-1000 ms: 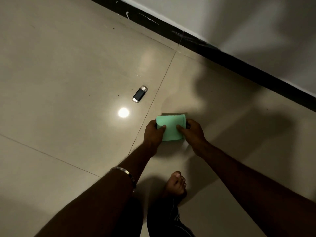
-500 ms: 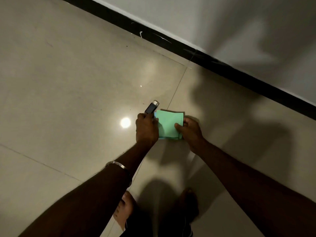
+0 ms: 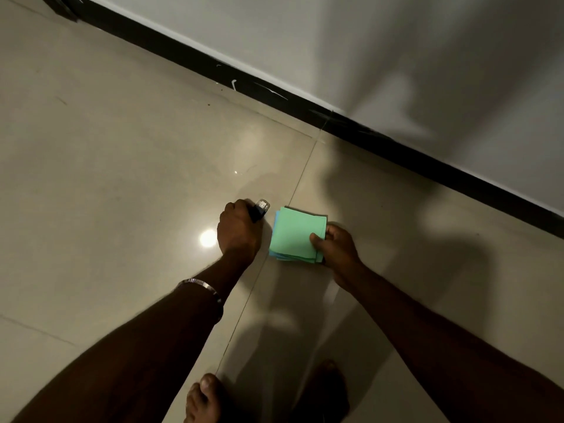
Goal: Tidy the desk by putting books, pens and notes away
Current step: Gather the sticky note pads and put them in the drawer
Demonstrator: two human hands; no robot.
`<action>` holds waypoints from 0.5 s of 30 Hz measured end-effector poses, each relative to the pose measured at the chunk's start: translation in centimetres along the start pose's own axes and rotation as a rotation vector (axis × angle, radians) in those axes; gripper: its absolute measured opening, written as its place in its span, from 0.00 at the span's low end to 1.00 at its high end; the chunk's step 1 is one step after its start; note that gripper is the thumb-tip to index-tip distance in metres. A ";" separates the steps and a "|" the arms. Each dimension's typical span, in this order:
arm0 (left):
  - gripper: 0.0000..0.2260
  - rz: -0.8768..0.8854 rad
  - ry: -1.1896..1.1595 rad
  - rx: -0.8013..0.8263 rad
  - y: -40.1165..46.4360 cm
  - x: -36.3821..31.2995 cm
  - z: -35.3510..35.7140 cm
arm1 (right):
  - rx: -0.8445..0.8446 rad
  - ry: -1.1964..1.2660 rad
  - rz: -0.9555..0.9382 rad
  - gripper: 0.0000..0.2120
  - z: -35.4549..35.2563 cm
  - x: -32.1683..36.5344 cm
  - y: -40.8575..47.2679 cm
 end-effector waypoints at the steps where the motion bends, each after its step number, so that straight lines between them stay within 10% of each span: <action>1: 0.11 -0.010 -0.004 0.014 0.1 0.0 0.1 | 0.001 0.002 0.004 0.08 -0.1 0.0 -0.1; 15: 0.14 0.024 -0.035 0.028 -7.8 -6.4 -11.3 | 0.034 0.201 0.032 0.12 -3.8 6.8 -12.4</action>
Point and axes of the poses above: each hand's wrist, its own y-axis towards the middle knuckle, its own z-axis out of the palm, x = y × z, the point moved 6 cm from there along y, towards the middle knuckle, and after that the axes turned 4 degrees about -y, right-handed, at the moved point
